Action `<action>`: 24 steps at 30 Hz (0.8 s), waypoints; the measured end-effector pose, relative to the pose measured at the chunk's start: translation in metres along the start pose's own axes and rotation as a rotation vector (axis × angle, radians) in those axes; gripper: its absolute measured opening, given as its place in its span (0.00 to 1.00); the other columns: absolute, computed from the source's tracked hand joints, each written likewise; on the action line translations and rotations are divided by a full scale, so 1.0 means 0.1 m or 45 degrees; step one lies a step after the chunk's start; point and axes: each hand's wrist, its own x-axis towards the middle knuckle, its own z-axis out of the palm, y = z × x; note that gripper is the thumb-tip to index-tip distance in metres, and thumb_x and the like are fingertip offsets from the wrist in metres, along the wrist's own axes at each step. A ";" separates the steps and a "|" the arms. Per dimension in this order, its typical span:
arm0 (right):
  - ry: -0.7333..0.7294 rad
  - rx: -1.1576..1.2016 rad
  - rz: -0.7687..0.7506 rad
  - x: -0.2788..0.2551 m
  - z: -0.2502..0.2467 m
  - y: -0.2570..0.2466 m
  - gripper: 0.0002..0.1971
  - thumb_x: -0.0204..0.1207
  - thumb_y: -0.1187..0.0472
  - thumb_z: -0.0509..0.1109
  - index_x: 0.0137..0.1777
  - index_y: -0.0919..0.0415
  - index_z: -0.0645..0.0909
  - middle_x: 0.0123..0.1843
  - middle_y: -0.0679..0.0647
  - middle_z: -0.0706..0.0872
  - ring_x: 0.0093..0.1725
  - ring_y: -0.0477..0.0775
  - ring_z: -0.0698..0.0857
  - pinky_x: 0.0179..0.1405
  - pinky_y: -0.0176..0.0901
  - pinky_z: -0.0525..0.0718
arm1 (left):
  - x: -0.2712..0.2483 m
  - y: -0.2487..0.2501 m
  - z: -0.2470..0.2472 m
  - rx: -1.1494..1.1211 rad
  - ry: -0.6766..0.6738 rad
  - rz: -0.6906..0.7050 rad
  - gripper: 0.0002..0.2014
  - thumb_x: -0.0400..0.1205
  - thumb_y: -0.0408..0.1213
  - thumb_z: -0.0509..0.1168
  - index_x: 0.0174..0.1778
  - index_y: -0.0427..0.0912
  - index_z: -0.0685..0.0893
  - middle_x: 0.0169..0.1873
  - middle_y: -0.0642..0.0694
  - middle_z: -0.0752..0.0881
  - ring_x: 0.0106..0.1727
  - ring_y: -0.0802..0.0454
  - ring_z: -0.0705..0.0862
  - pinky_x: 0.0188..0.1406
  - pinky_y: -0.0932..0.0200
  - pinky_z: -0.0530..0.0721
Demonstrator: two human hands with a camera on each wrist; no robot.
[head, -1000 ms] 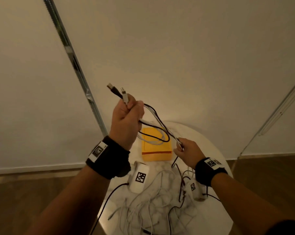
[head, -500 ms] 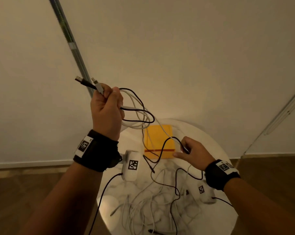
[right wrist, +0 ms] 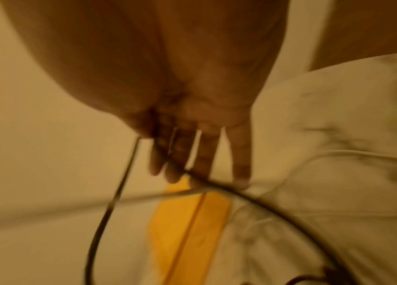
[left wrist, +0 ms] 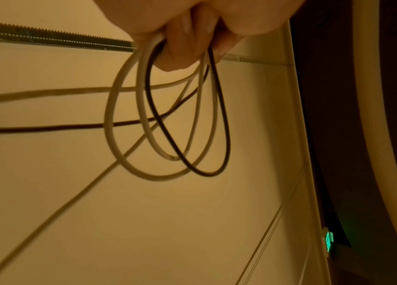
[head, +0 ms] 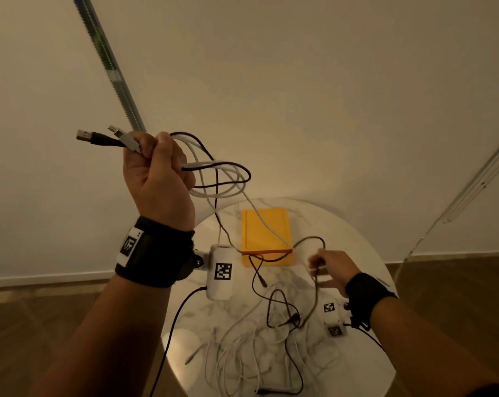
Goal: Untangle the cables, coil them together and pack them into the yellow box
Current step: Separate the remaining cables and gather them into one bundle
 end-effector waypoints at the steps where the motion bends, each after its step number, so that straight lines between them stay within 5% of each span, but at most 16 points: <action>1: 0.106 -0.123 0.097 0.09 -0.08 0.13 0.20 0.89 0.55 0.60 0.46 0.68 0.87 0.46 0.64 0.90 0.43 0.63 0.86 0.49 0.57 0.84 | 0.02 0.03 0.00 0.000 0.007 0.026 0.15 0.89 0.28 0.58 0.38 0.48 0.67 0.24 0.49 0.68 0.25 0.46 0.56 0.20 0.57 0.54; 5: 0.251 -1.105 0.209 0.19 -0.44 0.55 0.16 0.87 0.57 0.62 0.65 0.68 0.83 0.67 0.66 0.86 0.62 0.65 0.86 0.62 0.52 0.85 | 0.10 0.14 -0.02 0.011 0.054 0.095 0.14 0.89 0.28 0.58 0.39 0.47 0.66 0.25 0.49 0.69 0.24 0.50 0.59 0.19 0.58 0.58; 8: 0.243 -1.485 0.269 0.13 -0.64 0.70 0.17 0.85 0.62 0.66 0.72 0.64 0.78 0.74 0.63 0.82 0.71 0.63 0.83 0.67 0.49 0.82 | 0.14 0.18 -0.05 0.013 0.113 0.115 0.14 0.89 0.28 0.58 0.40 0.46 0.67 0.25 0.50 0.70 0.25 0.52 0.62 0.20 0.60 0.59; 11: 0.242 -1.522 0.249 0.12 -0.65 0.73 0.19 0.86 0.54 0.66 0.71 0.64 0.79 0.72 0.62 0.83 0.69 0.62 0.84 0.65 0.48 0.82 | 0.15 0.16 -0.06 0.043 0.079 0.104 0.13 0.89 0.28 0.58 0.40 0.46 0.67 0.26 0.49 0.70 0.25 0.52 0.62 0.20 0.59 0.59; 15: 0.125 -1.405 0.187 0.17 -0.44 0.54 0.34 0.85 0.38 0.63 0.79 0.66 0.71 0.79 0.63 0.76 0.76 0.63 0.78 0.73 0.49 0.76 | 0.09 0.08 0.01 0.107 -0.101 0.156 0.14 0.89 0.26 0.57 0.40 0.46 0.66 0.26 0.45 0.67 0.24 0.50 0.61 0.18 0.60 0.59; 20: -0.038 -1.253 -0.070 0.24 -0.20 0.31 0.39 0.79 0.42 0.72 0.85 0.56 0.63 0.80 0.62 0.76 0.76 0.60 0.79 0.72 0.48 0.77 | 0.08 0.19 0.09 0.202 -0.216 0.344 0.14 0.89 0.25 0.56 0.41 0.45 0.64 0.28 0.37 0.62 0.23 0.48 0.59 0.17 0.59 0.60; 24: -0.185 -1.343 -0.263 0.18 -0.05 0.38 0.43 0.79 0.52 0.74 0.88 0.42 0.54 0.84 0.56 0.69 0.78 0.58 0.76 0.74 0.47 0.77 | 0.18 0.44 0.12 0.106 -0.224 0.426 0.13 0.88 0.26 0.57 0.42 0.44 0.65 0.26 0.45 0.66 0.23 0.48 0.59 0.18 0.58 0.57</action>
